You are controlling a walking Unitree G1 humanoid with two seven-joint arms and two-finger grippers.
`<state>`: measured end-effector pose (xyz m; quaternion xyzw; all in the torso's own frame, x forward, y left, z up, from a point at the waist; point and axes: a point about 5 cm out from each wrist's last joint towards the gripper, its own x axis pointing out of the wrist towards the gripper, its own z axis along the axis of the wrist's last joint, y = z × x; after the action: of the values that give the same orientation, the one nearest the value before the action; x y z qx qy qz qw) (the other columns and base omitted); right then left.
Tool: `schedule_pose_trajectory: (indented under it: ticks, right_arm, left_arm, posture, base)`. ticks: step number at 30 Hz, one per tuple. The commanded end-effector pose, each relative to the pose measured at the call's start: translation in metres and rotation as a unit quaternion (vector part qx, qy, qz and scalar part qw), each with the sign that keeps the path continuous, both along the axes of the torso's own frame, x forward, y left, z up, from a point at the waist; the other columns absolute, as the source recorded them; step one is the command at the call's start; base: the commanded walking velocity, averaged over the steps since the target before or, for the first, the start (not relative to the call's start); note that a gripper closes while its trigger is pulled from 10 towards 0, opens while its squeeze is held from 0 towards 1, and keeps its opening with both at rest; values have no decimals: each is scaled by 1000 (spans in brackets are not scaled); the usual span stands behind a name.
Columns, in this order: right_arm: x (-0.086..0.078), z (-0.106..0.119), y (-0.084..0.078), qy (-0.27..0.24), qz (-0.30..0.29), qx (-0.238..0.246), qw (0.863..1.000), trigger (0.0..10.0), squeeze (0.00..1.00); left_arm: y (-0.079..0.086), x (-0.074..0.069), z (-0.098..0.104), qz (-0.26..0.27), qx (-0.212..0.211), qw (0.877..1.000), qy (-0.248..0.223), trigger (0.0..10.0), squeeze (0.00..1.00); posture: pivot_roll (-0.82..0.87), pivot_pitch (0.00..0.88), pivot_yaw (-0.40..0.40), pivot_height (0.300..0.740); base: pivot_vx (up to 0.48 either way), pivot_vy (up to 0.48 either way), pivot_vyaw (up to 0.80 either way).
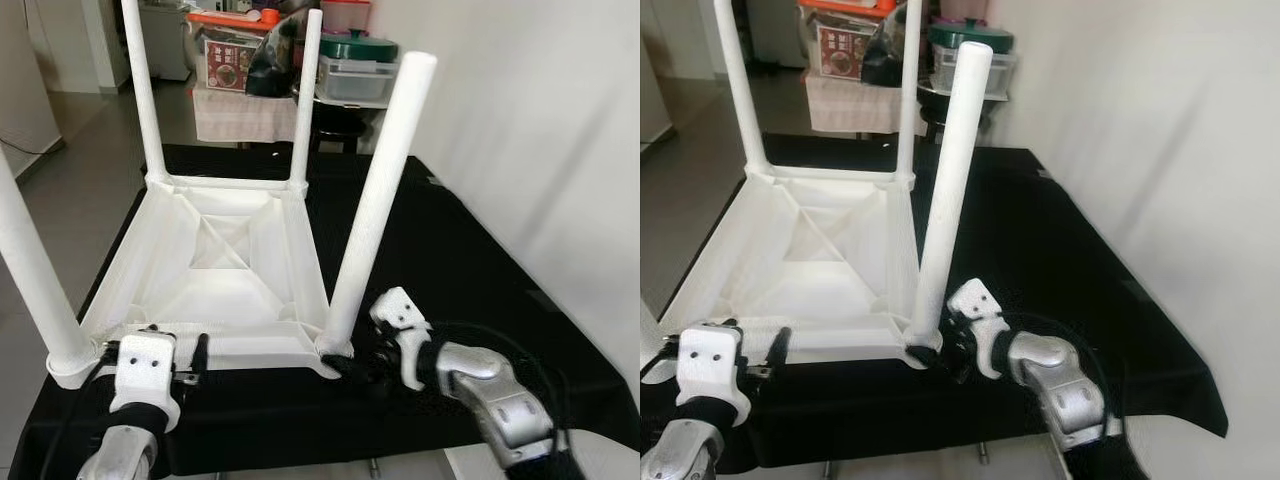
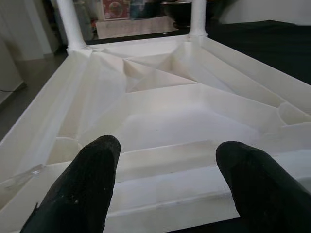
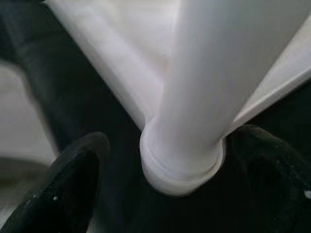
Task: Building children table
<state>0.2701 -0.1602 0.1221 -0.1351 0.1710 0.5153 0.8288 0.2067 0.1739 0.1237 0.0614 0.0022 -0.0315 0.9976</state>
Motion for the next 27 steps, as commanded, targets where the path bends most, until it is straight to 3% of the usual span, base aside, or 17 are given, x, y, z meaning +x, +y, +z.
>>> schedule_pose_trajectory:
  ticks: [1,7,14,17,19,27]
  right_arm:
    - [-9,2,2,17,49,8,999,10000,1000]
    - [-22,8,2,40,110,11,993,10000,1000]
    - [-9,13,11,0,81,31,996,10000,1000]
    - [-11,14,13,2,90,36,995,10000,1000]
    - [-12,14,15,3,94,40,995,10000,1000]
    - [-11,13,15,1,90,37,995,10000,1000]
  left_arm:
    - [-6,-1,2,-27,0,1000,2,10000,0]
    - [-14,-4,2,-61,12,998,4,10000,0]
    - [-16,-9,0,-78,16,997,18,10000,0]
    - [-15,-10,0,-68,7,998,15,10000,0]
    - [-8,-8,-1,-31,2,999,22,10000,0]
    - [-5,-9,-2,-15,2,1000,28,10000,0]
  posture:
    - [-187,7,-95,740]
    - [-183,8,-97,740]
    - [-178,12,-96,740]
    - [-177,13,-96,740]
    - [-175,14,-96,740]
    - [-174,17,-96,740]
  base:
    - [0,0,0]
    - [0,0,0]
    - [0,-343,0]
    - [0,-480,0]
    - [0,0,0]
    - [0,0,0]
